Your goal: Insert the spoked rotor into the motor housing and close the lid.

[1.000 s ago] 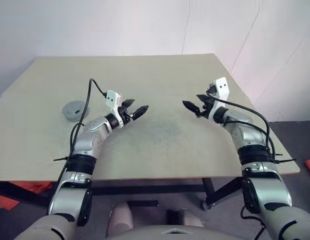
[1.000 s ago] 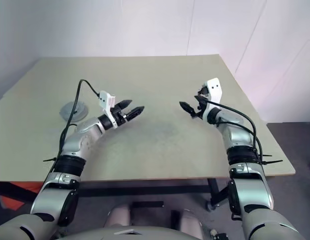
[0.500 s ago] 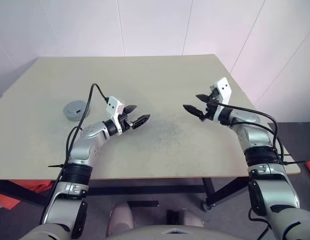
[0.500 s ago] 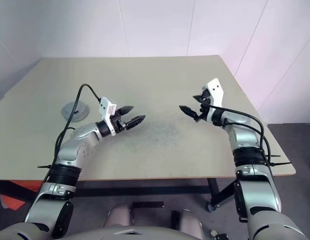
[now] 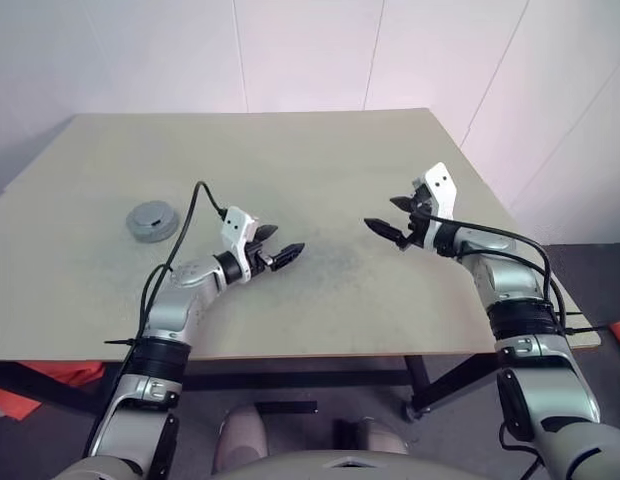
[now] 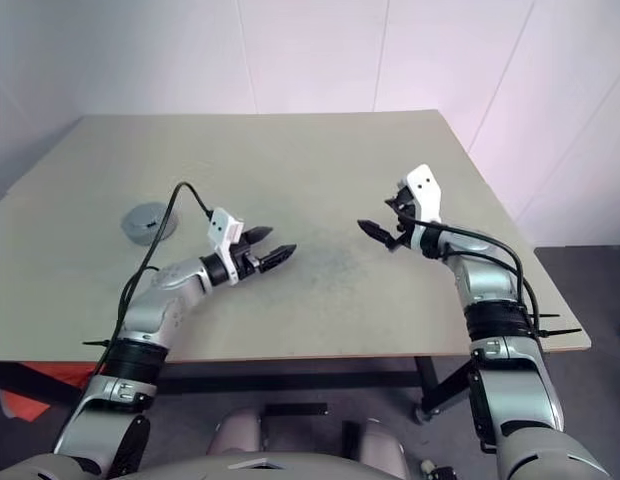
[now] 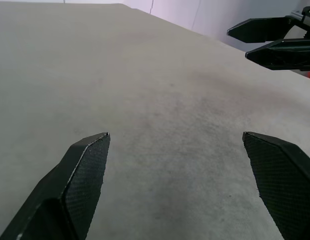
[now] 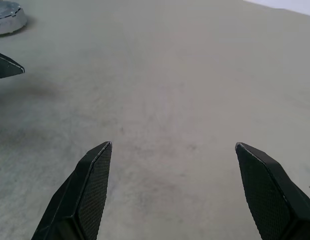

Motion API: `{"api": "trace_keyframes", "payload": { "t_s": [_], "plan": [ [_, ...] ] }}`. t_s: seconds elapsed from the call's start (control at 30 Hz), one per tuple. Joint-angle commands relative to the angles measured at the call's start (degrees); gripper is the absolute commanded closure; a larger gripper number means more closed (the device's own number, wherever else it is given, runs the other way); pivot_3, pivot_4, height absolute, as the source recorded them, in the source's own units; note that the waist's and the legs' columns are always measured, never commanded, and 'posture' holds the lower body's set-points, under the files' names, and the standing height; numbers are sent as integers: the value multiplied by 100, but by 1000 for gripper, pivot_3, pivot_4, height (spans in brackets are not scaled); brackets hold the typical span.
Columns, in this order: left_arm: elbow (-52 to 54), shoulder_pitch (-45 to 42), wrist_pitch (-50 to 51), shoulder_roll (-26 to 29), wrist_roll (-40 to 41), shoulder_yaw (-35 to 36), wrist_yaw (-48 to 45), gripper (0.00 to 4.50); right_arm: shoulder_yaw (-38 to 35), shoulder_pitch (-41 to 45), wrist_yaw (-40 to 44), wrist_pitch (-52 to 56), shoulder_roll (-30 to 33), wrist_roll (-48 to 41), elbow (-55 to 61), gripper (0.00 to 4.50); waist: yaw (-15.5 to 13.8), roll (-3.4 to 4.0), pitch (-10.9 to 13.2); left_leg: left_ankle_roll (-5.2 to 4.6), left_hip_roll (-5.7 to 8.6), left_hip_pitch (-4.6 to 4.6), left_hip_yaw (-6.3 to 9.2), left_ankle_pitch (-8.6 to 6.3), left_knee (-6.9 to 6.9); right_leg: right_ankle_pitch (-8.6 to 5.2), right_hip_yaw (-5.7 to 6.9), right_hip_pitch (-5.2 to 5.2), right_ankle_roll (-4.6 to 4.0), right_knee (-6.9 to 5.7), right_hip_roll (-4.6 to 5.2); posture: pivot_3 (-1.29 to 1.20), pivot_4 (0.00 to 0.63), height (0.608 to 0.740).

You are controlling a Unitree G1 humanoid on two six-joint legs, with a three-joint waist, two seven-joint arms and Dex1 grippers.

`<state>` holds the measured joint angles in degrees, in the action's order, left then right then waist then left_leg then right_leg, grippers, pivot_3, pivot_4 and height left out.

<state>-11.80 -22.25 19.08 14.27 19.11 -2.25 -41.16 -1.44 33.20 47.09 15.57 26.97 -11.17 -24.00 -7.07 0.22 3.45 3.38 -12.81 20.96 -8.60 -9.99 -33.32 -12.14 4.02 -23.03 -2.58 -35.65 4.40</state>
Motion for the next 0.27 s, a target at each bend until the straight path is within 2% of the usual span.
{"api": "trace_keyframes", "payload": {
  "t_s": [0.03, 0.27],
  "plan": [
    [83, -160, -229, 8, -36, 66, -4, 3, -28, 196, -24, -58, 47, -4, 162, 68, 1, 0, 0, 0, 0, -2, 0, 0, 0, 0, 0, 1, 0, -1, 0, 0, 0, 740],
    [14, -310, -318, -78, -37, 91, 132, 3, -53, 347, -2, -129, -33, -23, 5, 68, -2, 1, 0, 0, 1, -6, 0, 1, -1, 0, 0, 4, 0, 0, 1, 0, 0, 740]
  ]
}}
